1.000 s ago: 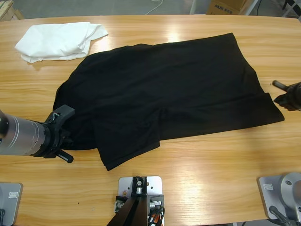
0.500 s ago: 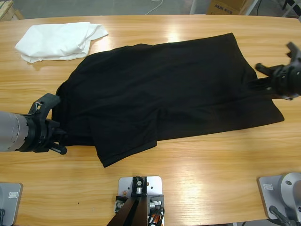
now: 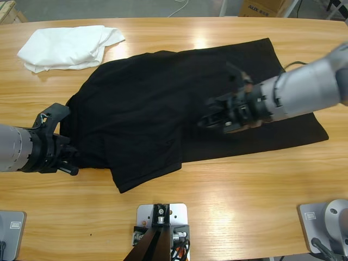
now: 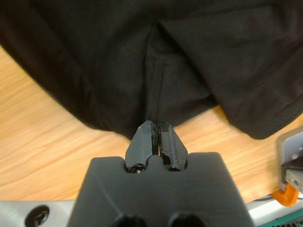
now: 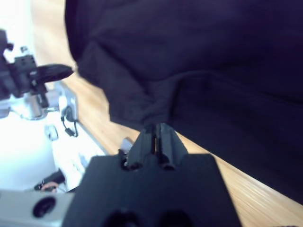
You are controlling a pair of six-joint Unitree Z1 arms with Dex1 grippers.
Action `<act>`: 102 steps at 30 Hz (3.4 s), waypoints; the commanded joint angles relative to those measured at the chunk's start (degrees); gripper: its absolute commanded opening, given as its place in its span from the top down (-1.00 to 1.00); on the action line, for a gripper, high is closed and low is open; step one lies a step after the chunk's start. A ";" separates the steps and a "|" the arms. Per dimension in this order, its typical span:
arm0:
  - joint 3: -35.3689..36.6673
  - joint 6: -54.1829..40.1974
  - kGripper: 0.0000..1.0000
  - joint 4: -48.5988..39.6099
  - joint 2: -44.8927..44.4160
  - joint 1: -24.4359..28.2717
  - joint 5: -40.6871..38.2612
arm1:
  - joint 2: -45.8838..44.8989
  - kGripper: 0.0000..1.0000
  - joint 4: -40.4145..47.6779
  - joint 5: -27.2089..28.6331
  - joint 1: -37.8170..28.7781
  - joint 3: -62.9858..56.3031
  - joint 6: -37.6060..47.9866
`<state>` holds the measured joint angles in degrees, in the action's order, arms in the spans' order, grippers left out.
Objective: Fold clothes
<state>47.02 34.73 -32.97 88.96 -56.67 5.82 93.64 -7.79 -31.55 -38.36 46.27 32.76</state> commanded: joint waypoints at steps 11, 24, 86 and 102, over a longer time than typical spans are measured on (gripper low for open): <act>3.40 0.63 0.45 6.25 8.86 -2.30 -3.15 | 6.42 1.00 2.11 -5.49 -2.25 1.61 -0.24; 1.15 0.56 1.00 11.44 15.89 -2.30 -2.83 | 16.72 1.00 4.92 -8.02 -4.71 5.69 -0.19; -2.02 4.57 0.05 10.42 10.55 -2.32 -2.02 | 11.23 1.00 4.13 15.67 -1.25 4.28 -0.70; 16.11 3.24 -1.00 -3.89 3.68 24.35 -0.77 | -0.84 -1.00 -33.50 35.01 22.36 16.83 -15.02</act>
<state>53.57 38.57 -24.42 84.42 -34.37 4.40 89.79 -30.01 -4.45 -23.33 58.54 19.63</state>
